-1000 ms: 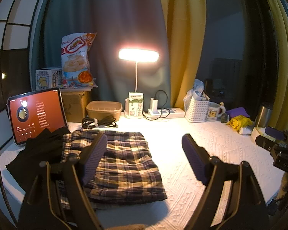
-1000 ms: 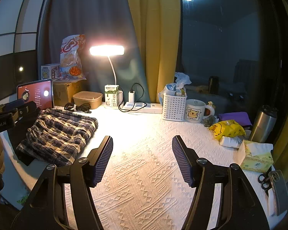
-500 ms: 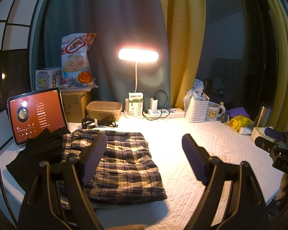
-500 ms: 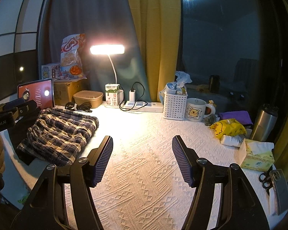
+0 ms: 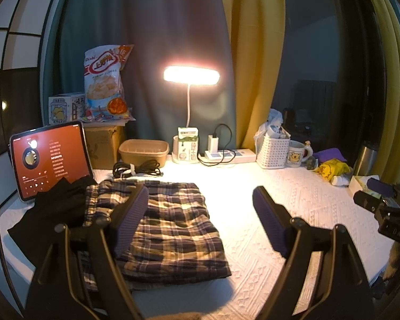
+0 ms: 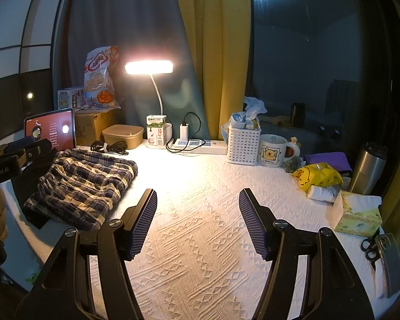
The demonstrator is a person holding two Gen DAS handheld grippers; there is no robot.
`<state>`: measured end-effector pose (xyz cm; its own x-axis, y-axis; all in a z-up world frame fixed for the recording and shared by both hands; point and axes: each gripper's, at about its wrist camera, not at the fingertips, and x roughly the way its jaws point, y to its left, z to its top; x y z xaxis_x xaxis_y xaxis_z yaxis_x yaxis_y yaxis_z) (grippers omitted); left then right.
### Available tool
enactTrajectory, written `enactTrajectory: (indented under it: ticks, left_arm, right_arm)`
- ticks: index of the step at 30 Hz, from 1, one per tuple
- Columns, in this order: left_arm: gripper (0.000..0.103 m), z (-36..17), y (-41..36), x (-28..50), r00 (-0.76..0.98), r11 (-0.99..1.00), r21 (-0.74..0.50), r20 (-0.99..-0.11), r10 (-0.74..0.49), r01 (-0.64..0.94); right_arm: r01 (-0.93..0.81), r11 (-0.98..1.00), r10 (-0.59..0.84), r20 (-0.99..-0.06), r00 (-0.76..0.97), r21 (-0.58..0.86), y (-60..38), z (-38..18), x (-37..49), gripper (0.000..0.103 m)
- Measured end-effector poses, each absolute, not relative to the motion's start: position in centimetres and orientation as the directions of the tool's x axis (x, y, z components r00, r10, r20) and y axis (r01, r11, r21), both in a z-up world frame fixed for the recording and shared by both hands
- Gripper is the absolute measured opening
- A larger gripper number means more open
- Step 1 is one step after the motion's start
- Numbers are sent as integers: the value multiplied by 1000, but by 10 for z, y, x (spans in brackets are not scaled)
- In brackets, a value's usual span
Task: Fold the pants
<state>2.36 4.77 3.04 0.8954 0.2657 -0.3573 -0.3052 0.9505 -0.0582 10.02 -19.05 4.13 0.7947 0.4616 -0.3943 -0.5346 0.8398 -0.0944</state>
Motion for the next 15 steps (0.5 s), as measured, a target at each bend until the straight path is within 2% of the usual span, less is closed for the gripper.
enactTrajectory:
  ticks: [15]
  left_arm:
    - [81, 30, 47, 24, 895, 950, -57, -358, 268, -307]
  right_arm:
    - [-534, 840, 461, -395, 794, -93, -192, 41, 101, 67]
